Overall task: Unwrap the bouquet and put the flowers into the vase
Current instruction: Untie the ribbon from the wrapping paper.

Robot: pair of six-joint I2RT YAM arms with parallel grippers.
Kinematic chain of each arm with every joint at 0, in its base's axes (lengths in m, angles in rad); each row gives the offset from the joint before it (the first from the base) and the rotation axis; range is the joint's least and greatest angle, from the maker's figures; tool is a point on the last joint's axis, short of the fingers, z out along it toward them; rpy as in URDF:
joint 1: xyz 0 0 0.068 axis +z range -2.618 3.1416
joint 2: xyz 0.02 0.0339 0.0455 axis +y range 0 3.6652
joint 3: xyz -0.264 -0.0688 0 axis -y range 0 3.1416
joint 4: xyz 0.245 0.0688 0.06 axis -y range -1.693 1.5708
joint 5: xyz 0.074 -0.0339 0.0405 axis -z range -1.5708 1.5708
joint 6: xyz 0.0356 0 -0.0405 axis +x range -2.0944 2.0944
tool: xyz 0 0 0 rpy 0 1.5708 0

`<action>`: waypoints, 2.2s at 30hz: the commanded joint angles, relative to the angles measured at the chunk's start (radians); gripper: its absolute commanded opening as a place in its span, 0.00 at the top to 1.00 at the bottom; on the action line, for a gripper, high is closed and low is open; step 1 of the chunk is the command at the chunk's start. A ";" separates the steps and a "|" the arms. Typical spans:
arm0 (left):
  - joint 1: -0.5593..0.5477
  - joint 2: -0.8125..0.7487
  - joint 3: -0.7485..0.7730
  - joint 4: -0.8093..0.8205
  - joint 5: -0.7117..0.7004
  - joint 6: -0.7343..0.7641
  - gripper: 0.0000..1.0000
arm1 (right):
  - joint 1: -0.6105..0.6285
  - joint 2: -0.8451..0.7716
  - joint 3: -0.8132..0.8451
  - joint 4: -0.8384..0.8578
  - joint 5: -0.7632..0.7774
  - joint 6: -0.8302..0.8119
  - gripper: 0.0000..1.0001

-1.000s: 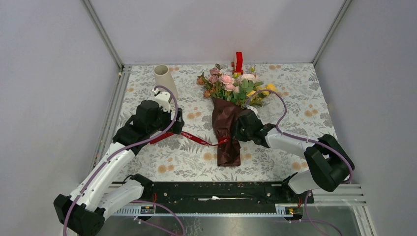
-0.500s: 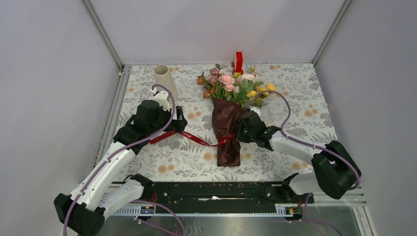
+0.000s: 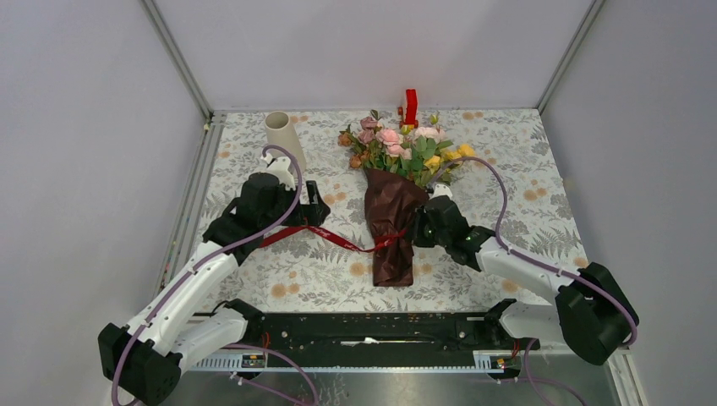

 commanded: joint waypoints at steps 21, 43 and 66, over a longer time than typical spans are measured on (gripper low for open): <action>-0.005 -0.028 -0.030 0.078 0.073 -0.041 0.01 | 0.070 0.144 0.148 -0.035 -0.008 -0.226 0.74; -0.005 -0.009 -0.056 0.102 0.090 -0.043 0.01 | 0.084 0.145 0.142 -0.034 0.085 -0.176 0.68; -0.234 0.302 -0.101 0.502 0.096 -0.134 0.07 | 0.084 0.235 0.181 0.013 0.108 -0.199 0.66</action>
